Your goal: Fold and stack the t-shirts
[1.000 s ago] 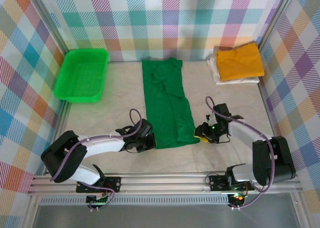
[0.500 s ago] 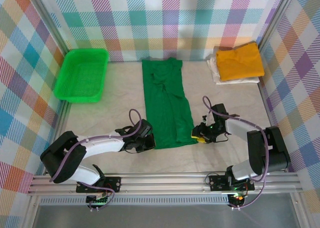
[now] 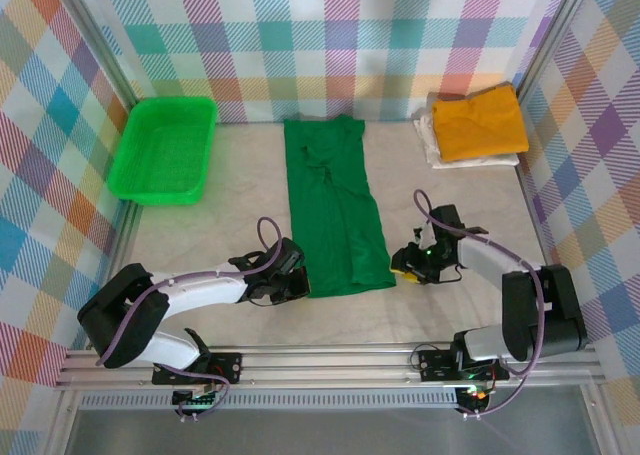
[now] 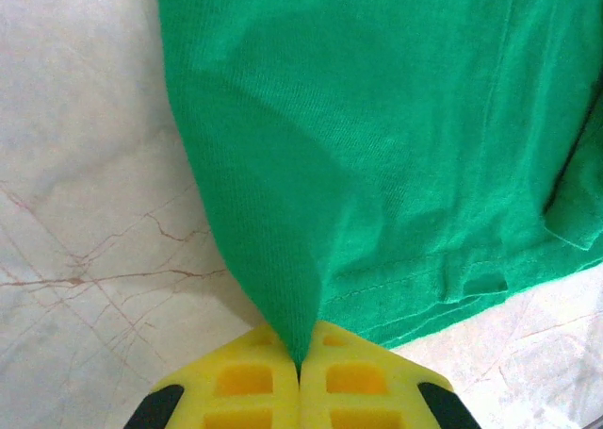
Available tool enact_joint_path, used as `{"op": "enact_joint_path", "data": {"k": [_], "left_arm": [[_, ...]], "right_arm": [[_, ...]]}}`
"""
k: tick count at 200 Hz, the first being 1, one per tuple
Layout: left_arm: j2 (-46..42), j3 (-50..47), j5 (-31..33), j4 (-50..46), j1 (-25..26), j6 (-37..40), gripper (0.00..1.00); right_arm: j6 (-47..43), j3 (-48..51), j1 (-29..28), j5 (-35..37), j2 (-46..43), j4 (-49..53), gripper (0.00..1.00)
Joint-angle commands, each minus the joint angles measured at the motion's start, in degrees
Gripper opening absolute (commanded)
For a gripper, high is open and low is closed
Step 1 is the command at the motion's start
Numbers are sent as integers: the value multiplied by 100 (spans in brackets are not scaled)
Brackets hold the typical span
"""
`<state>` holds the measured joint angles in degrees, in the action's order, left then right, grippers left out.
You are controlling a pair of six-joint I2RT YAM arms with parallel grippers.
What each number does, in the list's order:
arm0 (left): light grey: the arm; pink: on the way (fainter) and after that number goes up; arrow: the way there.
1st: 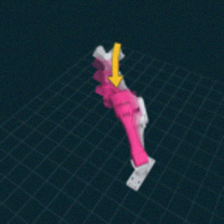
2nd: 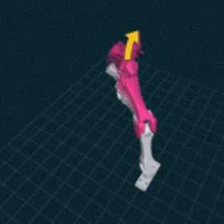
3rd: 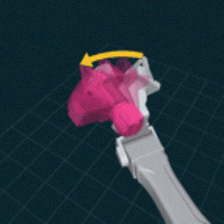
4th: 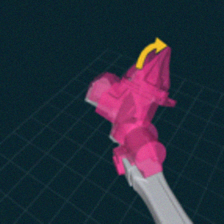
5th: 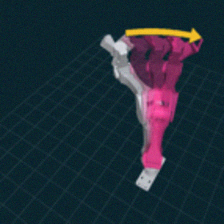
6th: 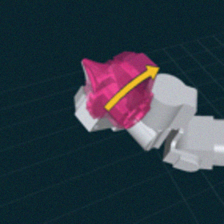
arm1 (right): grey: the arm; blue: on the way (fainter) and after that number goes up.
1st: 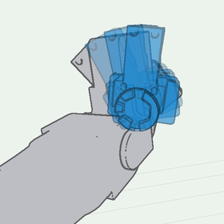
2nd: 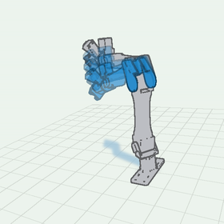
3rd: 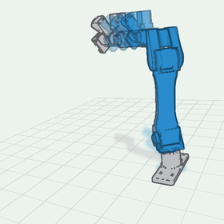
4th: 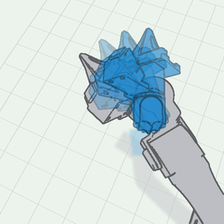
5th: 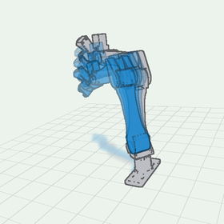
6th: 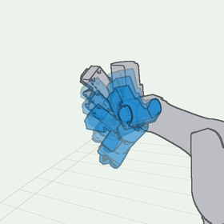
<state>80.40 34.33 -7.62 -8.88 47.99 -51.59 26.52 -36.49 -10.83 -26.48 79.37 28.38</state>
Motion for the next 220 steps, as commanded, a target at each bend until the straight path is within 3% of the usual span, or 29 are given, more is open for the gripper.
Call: {"op": "enact_joint_path", "data": {"k": [1,74,108,136,220], "left_arm": [[-45,-40,76,-83,34,80,0],[-59,-12,40,-60,32,88,0],[-54,-39,65,-35,35,79,0],[-149,-118,137,1,29,53,0],[-591,-386,357,-60,-63,35,0]], "right_arm": [[12,-2,20,-421,95,-191,43],[77,212,-12,-634,707,-725,39],[162,182,-233,-847,938,-914,32],[343,208,-353,-857,979,-1046,18],[566,147,-588,-749,415,-653,0]]}}
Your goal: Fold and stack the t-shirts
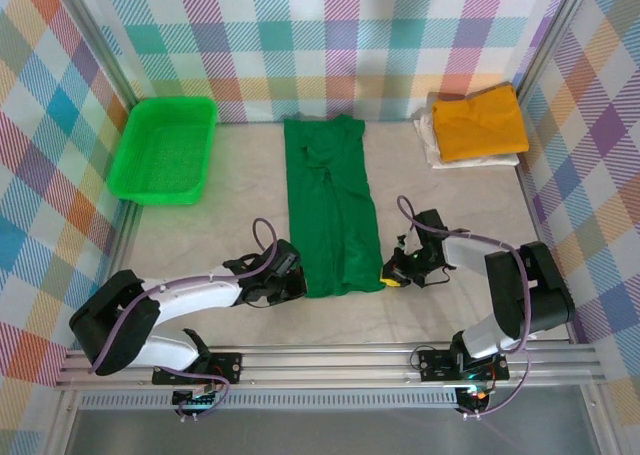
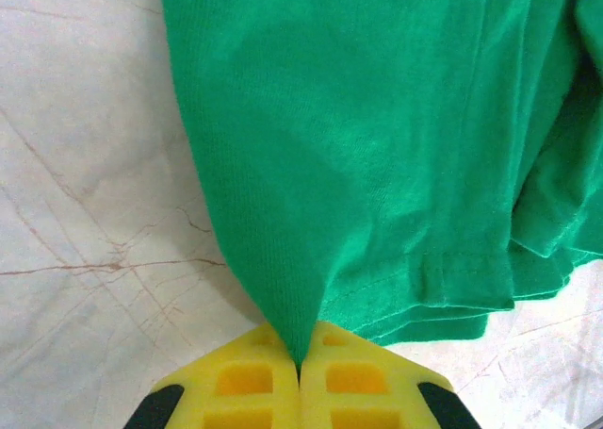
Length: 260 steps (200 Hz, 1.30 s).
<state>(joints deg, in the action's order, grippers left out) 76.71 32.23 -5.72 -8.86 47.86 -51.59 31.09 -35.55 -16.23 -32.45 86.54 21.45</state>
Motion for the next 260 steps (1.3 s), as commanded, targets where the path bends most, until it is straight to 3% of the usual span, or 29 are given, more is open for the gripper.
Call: {"op": "enact_joint_path", "data": {"k": [1,36,90,127,161,193,260], "left_arm": [[-228,-179,172,-63,-58,35,0],[-770,-340,275,-643,-69,137,0],[-2152,-615,-141,-1875,185,-167,0],[-2588,-598,-120,-1922,209,-277,0],[-2302,157,257,-2240,-51,202,0],[-1741,739,-389,-1560,-918,550,0],[502,2417,-724,-1406,-2096,2225,0]], "right_arm": [[108,59,-57,-150,-316,42,0],[147,330,-223,24,-810,487,0],[931,1081,-899,52,-2155,903,0],[1338,967,-942,59,-2869,1013,0],[1066,249,-935,475,-2408,1137,0],[887,-711,-822,727,-1573,964,0],[198,-2508,-96,1102,32,703,0]]}}
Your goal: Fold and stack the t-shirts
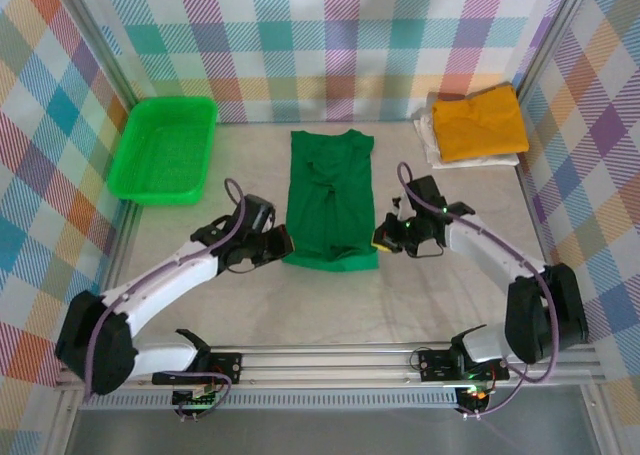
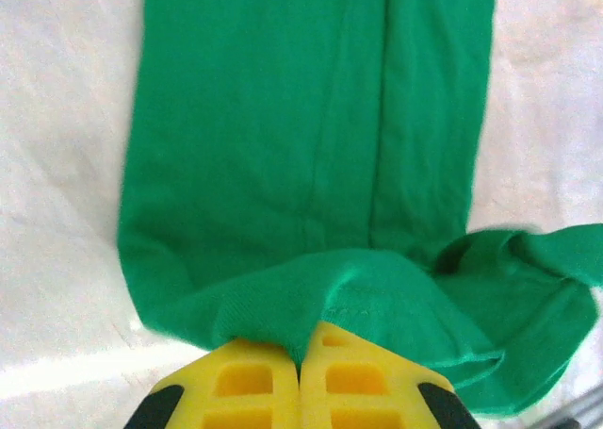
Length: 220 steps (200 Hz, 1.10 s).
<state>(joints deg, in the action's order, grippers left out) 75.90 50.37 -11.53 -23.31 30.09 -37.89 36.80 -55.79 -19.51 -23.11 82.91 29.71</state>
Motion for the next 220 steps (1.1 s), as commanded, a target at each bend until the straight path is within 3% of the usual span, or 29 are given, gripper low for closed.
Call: {"op": "enact_joint_path", "data": {"k": [1,64,157,205,213,220], "left_arm": [[623,639,-145,25,-332,885,0],[2110,2254,-189,-402,-736,2026,0],[3065,3312,-127,-612,-895,2301,0],[3996,4572,74,-981,-982,2470,0],[4173,4808,166,-998,-1007,2475,20],[4350,5063,231,-1044,-1035,2519,40]], "right_arm": [[-378,-511,239,177,407,-128,0],[-440,-1260,291,1,1614,-762,0],[-685,-1986,333,228,1939,-623,0],[-657,-2937,414,369,2795,-481,0],[-640,-3152,438,417,2967,-420,0],[-640,-3414,477,439,3152,-295,8]]}}
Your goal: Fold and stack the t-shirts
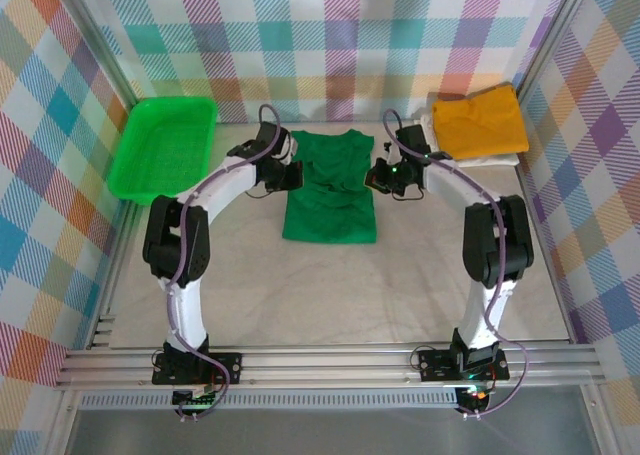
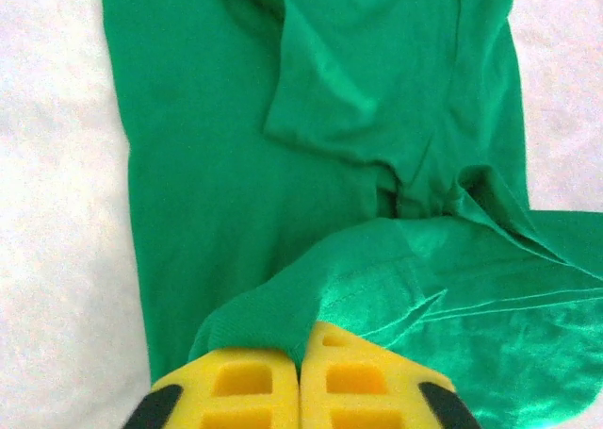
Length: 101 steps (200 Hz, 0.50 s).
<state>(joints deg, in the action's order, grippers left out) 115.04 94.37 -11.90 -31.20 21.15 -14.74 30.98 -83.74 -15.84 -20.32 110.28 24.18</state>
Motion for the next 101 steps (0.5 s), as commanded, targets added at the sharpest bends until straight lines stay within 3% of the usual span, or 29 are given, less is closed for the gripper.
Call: {"op": "enact_joint_path", "data": {"k": [1,14,31,49,76,101], "left_arm": [[455,702,285,-264,-148,211,42],[778,1274,503,-471,-188,294,55],[909,1801,716,-800,-201,314,55],[410,1320,969,-639,-160,40,52],[-811,-614,1037,358,137,-241,49],[-1601,-2258,904,1318,451,-511,38]], "right_arm": [[-58,-662,117,155,442,282,9],[-76,-1167,218,304,724,581,25],[-234,-1783,313,111,894,858,36],[-396,-1633,301,-36,518,752,36],[-602,-272,193,-267,-470,246,34],[-595,993,-9,-558,-1035,-241,22]]}}
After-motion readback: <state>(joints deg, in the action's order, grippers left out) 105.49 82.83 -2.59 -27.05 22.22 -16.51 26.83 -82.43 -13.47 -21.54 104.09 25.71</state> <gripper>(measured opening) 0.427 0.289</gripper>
